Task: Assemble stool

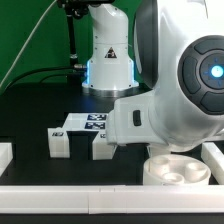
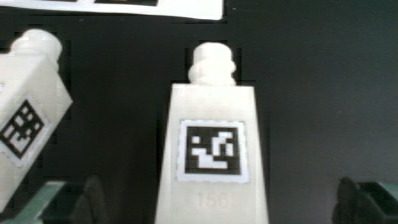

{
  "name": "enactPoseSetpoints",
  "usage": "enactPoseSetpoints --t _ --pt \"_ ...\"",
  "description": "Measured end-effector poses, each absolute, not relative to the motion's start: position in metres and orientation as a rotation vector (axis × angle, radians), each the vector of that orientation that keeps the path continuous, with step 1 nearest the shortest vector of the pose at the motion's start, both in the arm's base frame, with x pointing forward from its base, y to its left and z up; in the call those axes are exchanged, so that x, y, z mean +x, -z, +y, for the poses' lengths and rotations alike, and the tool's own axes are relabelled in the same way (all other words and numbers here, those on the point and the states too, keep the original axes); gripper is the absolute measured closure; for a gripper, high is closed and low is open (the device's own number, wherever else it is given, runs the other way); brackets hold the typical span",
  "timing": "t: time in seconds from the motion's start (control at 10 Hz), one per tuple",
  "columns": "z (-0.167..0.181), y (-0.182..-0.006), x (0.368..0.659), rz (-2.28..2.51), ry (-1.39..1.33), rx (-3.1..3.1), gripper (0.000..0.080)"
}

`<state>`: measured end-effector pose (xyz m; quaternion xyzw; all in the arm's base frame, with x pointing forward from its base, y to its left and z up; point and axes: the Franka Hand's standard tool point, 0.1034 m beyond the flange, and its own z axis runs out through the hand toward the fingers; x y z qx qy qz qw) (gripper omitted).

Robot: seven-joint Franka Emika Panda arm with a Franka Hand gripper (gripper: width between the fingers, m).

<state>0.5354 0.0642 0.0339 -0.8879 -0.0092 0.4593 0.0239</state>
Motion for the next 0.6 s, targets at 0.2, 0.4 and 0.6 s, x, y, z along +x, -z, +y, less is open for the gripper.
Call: enactPoseSetpoints --t 0.2,0.4,0.6 --pt "0.065 -0.029 0.531 -0.03 -1.443 -2.742 0.015" --pt "0.068 -0.019 0.524 -0.039 -1.48 -2.726 0.015" --pt "0.068 -0.014 0.52 -0.041 -1.51 -2.71 0.015"
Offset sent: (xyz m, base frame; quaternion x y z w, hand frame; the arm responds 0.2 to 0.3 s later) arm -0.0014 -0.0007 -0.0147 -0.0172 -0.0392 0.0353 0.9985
